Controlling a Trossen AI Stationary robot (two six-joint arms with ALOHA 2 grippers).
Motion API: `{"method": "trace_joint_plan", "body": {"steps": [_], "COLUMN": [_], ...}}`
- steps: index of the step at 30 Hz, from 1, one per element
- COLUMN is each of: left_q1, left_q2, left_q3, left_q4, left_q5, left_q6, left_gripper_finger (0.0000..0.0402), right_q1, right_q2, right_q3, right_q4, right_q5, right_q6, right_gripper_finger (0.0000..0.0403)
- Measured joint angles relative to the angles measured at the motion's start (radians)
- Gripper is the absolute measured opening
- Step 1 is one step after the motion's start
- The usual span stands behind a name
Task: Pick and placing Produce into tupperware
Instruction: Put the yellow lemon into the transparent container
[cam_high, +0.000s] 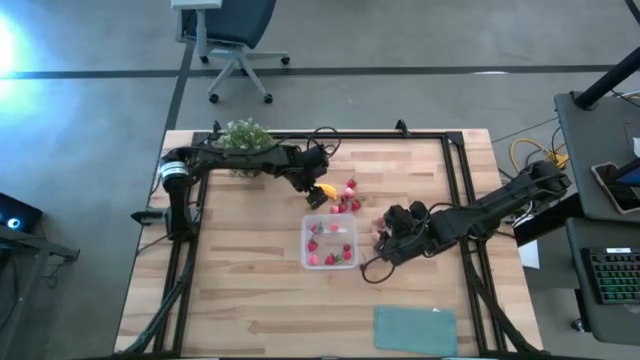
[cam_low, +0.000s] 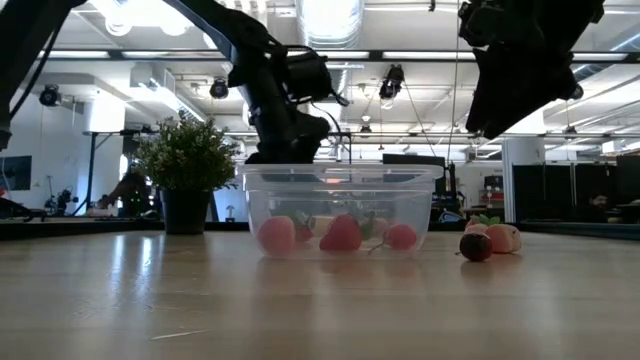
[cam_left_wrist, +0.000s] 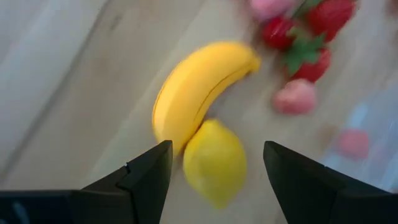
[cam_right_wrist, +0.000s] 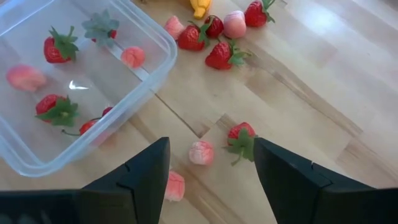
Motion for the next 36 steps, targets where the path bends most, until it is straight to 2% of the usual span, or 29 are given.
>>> {"method": "trace_joint_plan", "body": {"steps": [4,24,36], "left_q1": [-0.007,-0.040,-0.043], "left_q2": [-0.002,0.064,0.081], "left_q3": [0.004,-0.004,-0.009], "left_q4": [-0.036,-0.026,0.025], "left_q5": [-0.007,-0.029,-0.049], "left_q6": [-0.041,-0.036,-0.037], "left_gripper_finger": [0.0238,0.0238,0.0238], "right_q1": [0.000,0.000,0.000], "right_q2": [0.000,0.000,0.000], "right_q3": [-0.001,-0.003,-0.003], "right_q4": [0.000,-0.008,-0.012], "right_q5": [-0.001,-0.012,-0.011], "right_q6": [0.001,0.078,0.077], "right_gripper_finger": [0.0224,0.0224,0.0224]}}
